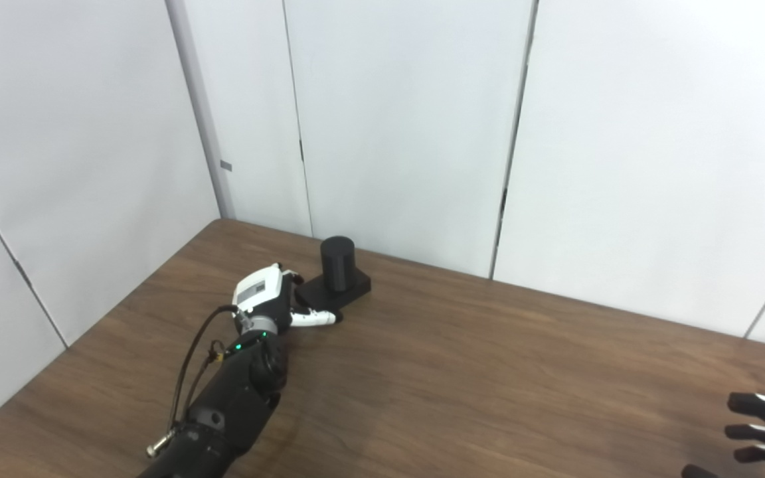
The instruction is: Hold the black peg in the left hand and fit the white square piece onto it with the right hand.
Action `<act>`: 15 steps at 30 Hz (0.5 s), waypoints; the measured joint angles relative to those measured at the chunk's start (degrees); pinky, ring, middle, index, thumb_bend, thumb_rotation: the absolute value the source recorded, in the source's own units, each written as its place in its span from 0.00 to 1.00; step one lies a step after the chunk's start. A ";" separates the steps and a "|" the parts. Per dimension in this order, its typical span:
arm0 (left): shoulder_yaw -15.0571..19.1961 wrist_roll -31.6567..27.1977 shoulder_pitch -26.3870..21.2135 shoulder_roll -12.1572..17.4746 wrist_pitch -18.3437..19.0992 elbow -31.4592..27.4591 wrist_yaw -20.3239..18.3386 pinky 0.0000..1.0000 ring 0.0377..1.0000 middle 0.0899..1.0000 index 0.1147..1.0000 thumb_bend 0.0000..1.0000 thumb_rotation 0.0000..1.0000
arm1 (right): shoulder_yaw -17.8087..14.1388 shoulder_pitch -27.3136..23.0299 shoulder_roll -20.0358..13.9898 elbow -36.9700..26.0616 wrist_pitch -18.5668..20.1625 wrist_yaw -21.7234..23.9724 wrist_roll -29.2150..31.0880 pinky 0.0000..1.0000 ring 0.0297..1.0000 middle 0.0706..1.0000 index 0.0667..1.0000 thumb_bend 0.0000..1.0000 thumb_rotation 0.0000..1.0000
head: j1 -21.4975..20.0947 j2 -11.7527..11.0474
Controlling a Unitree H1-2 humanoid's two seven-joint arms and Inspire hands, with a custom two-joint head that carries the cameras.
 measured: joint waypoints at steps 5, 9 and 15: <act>-0.05 -1.01 -0.15 -0.10 -1.72 1.42 1.64 0.98 1.00 1.00 0.77 1.00 0.49 | 0.05 0.12 0.01 -0.09 0.11 0.02 -0.15 0.51 0.61 0.69 0.64 0.54 0.00 | -0.09 0.18; -0.22 -1.22 -0.37 -0.10 -2.09 1.82 1.96 0.99 1.00 0.98 0.74 0.99 0.47 | 0.06 0.20 0.22 -1.10 0.86 0.06 -0.24 0.51 0.61 0.69 0.65 0.54 0.00 | -0.35 0.18; -0.58 -2.91 -2.59 -0.10 -3.05 4.78 2.43 1.00 1.00 0.96 0.71 0.92 0.41 | 0.23 0.28 0.31 -1.80 1.21 0.06 -0.78 0.51 0.60 0.68 0.64 0.54 0.00 | -0.97 0.53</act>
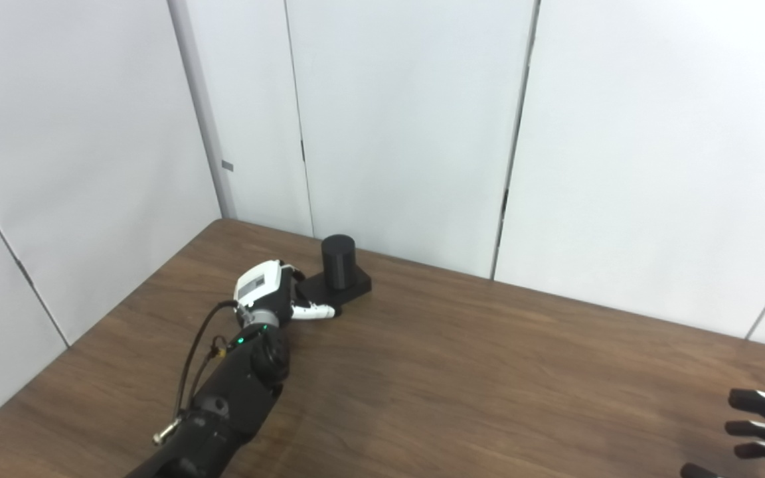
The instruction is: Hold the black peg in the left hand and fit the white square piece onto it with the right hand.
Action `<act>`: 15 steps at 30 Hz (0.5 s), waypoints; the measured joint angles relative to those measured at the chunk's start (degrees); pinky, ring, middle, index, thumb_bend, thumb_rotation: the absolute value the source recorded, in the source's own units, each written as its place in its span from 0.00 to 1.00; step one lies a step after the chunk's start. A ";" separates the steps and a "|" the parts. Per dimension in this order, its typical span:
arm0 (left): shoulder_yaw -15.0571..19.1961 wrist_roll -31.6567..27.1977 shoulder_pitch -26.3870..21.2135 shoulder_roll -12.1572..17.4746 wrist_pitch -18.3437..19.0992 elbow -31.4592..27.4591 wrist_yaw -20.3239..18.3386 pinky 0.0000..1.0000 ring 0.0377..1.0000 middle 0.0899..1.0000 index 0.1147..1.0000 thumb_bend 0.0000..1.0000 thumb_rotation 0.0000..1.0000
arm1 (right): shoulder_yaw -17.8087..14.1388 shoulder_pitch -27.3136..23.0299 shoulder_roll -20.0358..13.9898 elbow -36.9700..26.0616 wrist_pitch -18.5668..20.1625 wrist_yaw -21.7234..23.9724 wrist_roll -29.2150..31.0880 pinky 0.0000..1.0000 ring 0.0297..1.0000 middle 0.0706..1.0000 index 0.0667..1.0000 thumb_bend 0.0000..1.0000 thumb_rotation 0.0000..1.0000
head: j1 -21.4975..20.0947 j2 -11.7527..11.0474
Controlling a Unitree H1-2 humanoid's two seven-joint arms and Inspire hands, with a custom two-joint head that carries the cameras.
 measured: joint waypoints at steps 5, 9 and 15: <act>-0.69 -0.56 -1.36 -0.24 -0.89 1.63 -0.02 1.00 1.00 0.94 0.68 0.91 0.36 | 0.00 0.23 0.17 -0.75 1.18 0.01 -0.13 0.51 0.60 0.69 0.64 0.54 0.00 | -0.35 0.18; -1.41 -0.73 -1.65 -0.21 -1.39 2.18 0.11 0.99 0.99 0.94 0.67 0.91 0.35 | -0.03 0.36 0.31 -2.21 2.44 0.00 -0.23 0.51 0.60 0.69 0.64 0.54 0.00 | -0.62 0.35; -3.06 -1.18 -2.17 0.03 -4.34 3.88 0.80 0.89 0.96 0.91 0.65 0.92 0.32 | -0.03 0.39 0.33 -2.26 2.83 0.02 -0.20 0.51 0.60 0.69 0.64 0.54 0.00 | -0.70 0.70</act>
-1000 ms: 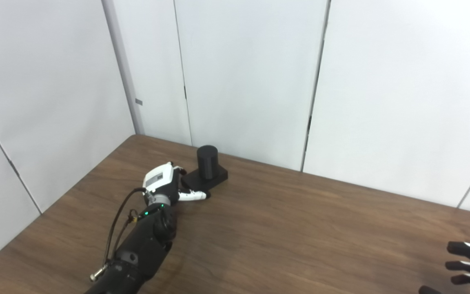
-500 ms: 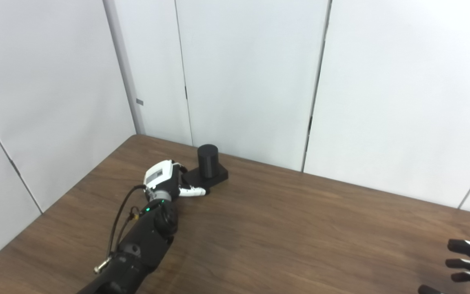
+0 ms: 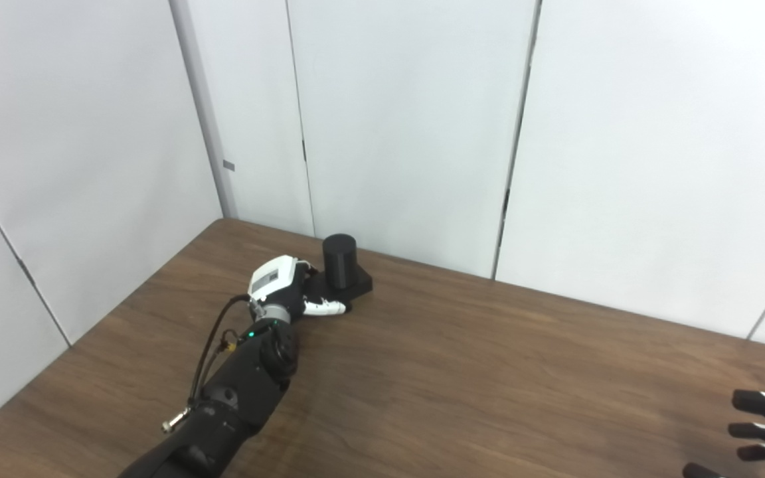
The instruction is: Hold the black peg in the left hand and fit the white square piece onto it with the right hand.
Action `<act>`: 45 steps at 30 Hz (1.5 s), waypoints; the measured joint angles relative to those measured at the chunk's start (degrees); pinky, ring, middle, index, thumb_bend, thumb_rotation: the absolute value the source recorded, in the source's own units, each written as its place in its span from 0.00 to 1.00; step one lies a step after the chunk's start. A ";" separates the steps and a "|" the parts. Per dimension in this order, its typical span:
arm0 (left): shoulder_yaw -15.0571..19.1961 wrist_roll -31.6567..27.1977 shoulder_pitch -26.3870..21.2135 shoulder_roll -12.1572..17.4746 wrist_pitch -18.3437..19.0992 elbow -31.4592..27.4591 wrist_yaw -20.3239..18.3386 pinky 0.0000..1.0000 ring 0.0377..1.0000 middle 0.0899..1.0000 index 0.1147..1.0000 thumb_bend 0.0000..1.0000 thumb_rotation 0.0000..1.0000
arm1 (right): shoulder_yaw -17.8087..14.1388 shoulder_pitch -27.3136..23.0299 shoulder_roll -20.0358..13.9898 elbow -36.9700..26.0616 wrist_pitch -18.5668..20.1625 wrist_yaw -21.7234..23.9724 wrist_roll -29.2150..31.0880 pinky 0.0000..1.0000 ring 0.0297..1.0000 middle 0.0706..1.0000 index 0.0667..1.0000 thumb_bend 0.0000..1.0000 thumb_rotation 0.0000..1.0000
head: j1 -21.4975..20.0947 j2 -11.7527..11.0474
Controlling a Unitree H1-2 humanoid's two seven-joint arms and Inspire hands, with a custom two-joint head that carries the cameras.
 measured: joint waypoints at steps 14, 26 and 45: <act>-5.70 0.03 -0.88 3.78 -4.29 -0.76 -3.16 0.70 0.83 0.80 0.41 0.52 0.05 | -0.05 -0.01 -0.05 -0.26 0.63 0.16 0.07 0.51 0.60 0.69 0.65 0.53 0.00 | 0.26 0.62; -6.01 -2.66 5.20 4.82 -10.26 -10.60 -8.16 0.90 0.91 0.84 0.41 0.52 0.05 | -0.08 -0.18 -0.09 0.05 0.56 0.15 0.21 0.51 0.61 0.69 0.65 0.53 0.00 | -0.79 0.88; -15.29 -1.78 9.59 1.67 -24.24 -22.36 -15.74 0.85 0.95 0.90 0.42 0.52 0.07 | -0.76 -1.20 -0.08 3.85 -2.94 -0.29 2.54 0.54 0.61 0.69 0.64 0.55 0.00 | -4.22 1.58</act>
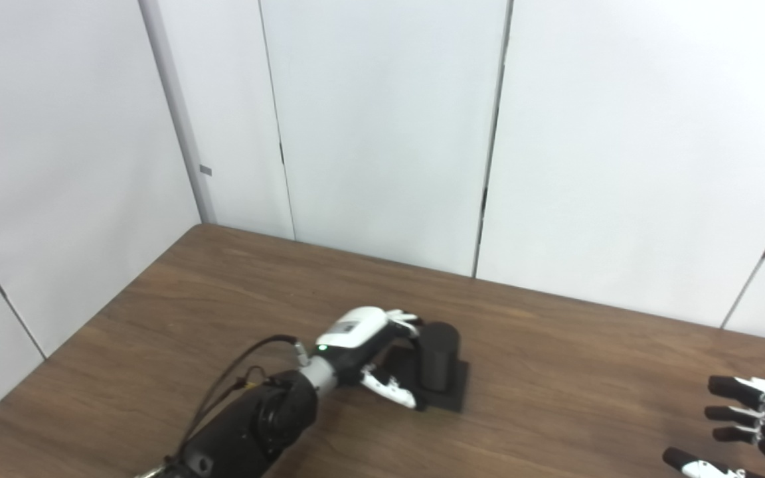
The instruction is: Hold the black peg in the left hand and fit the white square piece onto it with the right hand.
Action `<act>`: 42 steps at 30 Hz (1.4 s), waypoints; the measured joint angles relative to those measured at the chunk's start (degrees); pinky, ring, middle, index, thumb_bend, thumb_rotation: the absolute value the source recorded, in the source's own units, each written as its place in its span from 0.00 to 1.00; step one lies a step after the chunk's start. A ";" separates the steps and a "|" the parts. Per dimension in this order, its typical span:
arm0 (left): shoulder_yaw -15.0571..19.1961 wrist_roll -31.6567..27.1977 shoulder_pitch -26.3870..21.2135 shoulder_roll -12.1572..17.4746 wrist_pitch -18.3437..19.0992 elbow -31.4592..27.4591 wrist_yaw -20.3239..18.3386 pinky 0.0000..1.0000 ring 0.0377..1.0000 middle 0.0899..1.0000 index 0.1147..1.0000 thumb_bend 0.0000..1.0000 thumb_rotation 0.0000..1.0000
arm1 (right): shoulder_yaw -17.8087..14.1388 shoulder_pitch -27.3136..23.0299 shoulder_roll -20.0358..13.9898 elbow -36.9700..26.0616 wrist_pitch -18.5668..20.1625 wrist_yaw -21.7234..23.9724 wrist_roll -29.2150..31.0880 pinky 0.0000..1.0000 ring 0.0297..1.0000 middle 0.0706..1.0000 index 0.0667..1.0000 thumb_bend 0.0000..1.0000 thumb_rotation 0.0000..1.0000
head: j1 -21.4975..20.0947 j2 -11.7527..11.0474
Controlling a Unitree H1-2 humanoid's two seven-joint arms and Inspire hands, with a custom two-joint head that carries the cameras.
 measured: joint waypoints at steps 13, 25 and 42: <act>-6.59 3.67 -3.98 -4.48 -8.22 3.57 0.17 0.87 0.95 0.90 0.42 0.52 0.07 | -0.49 -0.01 0.00 4.61 -8.07 -0.65 2.79 0.52 0.59 0.68 0.63 0.57 0.00 | -5.87 2.63; -10.74 8.77 -5.92 -4.28 -10.22 2.67 0.16 0.89 0.94 0.87 0.42 0.52 0.07 | 0.09 -0.68 0.06 8.89 -12.73 -1.40 0.96 0.50 0.60 0.68 0.63 0.60 0.01 | -17.49 3.78; -11.02 10.28 -5.91 -1.62 -14.36 2.41 1.56 0.82 0.89 0.84 0.42 0.52 0.06 | 3.63 -11.16 -13.21 4.37 -1.80 7.64 -13.36 0.55 0.68 0.76 0.74 0.74 0.14 | -35.16 1.23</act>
